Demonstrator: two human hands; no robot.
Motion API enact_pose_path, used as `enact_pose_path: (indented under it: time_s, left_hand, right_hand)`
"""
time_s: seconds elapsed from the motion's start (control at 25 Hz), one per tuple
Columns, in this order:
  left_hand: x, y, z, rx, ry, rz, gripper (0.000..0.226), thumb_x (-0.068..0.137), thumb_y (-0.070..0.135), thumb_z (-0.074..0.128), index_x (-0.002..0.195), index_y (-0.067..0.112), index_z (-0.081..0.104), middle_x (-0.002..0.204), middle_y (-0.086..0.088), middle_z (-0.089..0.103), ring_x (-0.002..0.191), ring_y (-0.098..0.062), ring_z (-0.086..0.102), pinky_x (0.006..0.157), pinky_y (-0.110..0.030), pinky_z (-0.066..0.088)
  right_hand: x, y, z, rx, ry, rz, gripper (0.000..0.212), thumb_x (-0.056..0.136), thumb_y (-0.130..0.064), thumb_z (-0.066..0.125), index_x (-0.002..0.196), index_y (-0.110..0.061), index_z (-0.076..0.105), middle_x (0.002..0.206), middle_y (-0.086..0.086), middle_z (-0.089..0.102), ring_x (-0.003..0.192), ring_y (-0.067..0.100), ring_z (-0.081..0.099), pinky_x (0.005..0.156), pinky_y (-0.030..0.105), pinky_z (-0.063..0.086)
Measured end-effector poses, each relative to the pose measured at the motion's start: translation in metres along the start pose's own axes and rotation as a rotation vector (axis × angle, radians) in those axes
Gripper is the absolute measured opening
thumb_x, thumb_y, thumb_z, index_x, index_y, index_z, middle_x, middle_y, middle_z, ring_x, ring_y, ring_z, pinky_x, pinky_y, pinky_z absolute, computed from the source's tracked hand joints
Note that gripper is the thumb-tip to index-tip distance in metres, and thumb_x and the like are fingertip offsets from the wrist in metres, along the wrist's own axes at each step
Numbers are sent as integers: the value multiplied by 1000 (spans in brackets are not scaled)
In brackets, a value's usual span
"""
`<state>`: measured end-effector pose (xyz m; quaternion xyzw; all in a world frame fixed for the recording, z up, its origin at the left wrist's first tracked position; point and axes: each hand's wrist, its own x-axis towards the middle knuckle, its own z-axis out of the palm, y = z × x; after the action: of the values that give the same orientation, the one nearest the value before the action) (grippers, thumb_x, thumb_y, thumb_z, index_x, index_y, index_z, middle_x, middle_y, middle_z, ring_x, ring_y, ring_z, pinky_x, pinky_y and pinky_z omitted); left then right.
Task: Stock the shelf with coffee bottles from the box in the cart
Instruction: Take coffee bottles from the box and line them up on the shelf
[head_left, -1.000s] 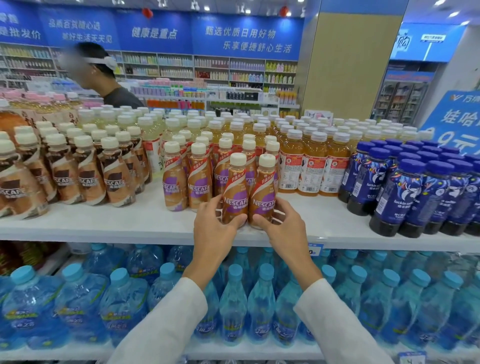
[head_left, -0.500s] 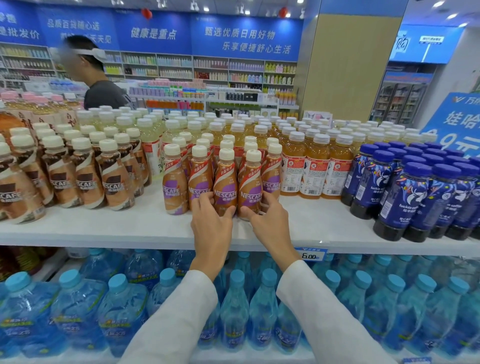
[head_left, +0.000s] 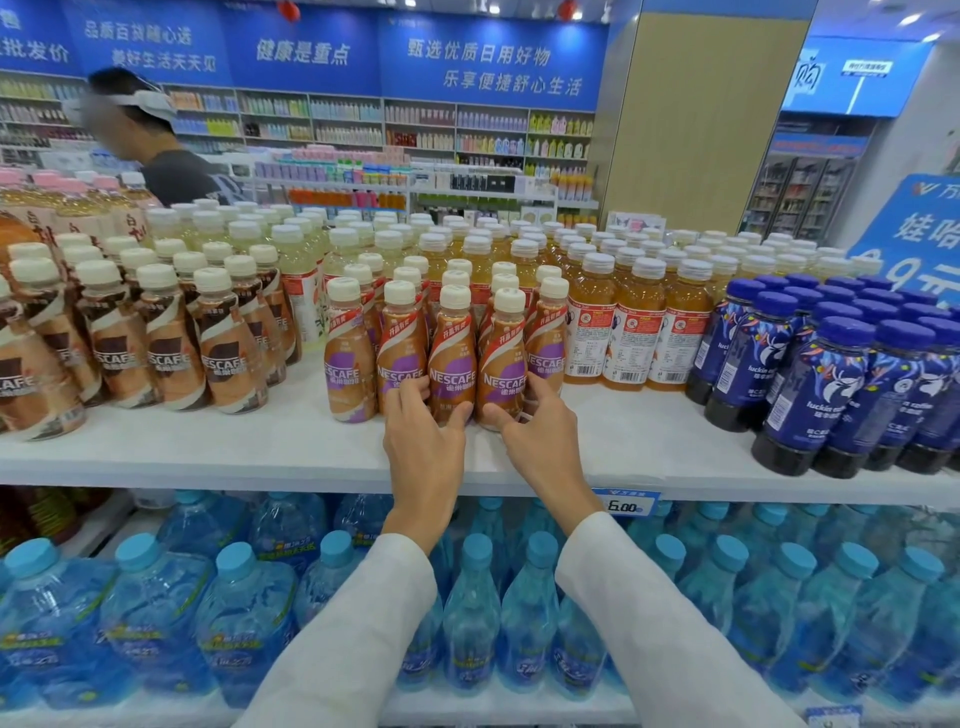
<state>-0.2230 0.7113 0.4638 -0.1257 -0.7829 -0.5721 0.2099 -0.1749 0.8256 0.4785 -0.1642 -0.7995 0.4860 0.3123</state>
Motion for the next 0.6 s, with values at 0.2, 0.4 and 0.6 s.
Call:
enact_pose_path:
  time_s: [0.2, 0.4, 0.6]
  left_hand:
    - [-2, -1, 0, 27, -1, 24, 49, 88, 34, 77, 126, 21, 48, 127, -2, 53, 111, -19, 59, 94, -41, 57]
    - [-3, 1, -1, 33, -3, 35, 50, 88, 36, 77, 127, 21, 48, 127, -4, 53, 111, -19, 60, 93, -40, 58]
    - [-8, 4, -9, 78, -61, 6, 52, 90, 37, 75, 131, 20, 48, 130, -3, 55, 114, -19, 58, 98, -37, 53]
  right_hand:
    - [-2, -3, 0, -10, 3, -11, 57, 89, -31, 76, 140, -24, 51, 133, -3, 63, 119, 15, 61, 100, 32, 51]
    - [-1, 1, 2, -31, -2, -24, 59, 91, -33, 74, 143, -24, 48, 136, -3, 61, 122, 16, 60, 101, 32, 51]
    - [-6, 6, -1, -138, -32, -33, 64, 91, -38, 71, 147, -20, 44, 141, -1, 58, 128, 19, 56, 106, 43, 51]
